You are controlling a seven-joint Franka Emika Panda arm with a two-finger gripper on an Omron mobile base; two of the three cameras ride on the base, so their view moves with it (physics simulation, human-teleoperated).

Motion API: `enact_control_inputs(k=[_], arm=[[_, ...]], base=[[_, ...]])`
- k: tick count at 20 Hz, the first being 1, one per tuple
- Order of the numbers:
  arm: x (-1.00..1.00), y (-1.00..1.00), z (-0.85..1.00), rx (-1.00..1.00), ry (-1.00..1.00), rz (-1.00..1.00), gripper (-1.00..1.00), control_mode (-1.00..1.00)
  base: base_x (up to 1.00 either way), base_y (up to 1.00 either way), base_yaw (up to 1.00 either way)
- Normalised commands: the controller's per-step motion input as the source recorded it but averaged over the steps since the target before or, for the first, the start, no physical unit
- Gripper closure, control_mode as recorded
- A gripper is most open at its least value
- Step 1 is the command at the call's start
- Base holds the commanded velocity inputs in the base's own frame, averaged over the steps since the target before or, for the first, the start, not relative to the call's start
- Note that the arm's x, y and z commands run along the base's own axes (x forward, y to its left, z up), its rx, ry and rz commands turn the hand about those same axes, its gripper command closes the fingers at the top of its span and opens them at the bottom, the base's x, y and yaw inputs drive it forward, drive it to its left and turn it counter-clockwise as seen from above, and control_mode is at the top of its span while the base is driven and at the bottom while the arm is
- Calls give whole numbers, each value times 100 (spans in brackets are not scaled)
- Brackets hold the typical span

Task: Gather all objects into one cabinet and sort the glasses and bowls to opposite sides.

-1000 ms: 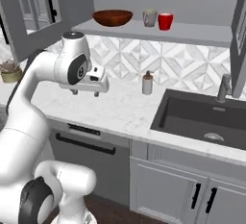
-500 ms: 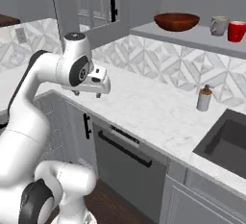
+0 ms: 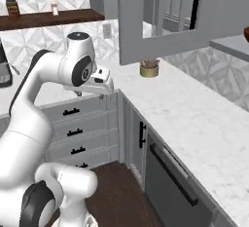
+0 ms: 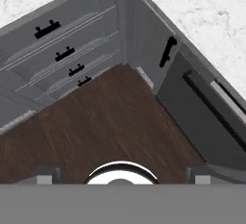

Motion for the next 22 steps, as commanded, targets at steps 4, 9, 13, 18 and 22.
enact_control_inputs(k=[4,9,13,18,22], arm=[[0,0,0,0,0,0,-100,100],[0,0,0,0,0,0,-100,100],[0,0,0,0,0,0,-100,100],[0,0,0,0,0,0,-100,100],[0,0,0,0,0,0,-100,100]], base=[[0,17,82],[0,16,88],[7,29,87],[11,38,88],[28,36,82]])
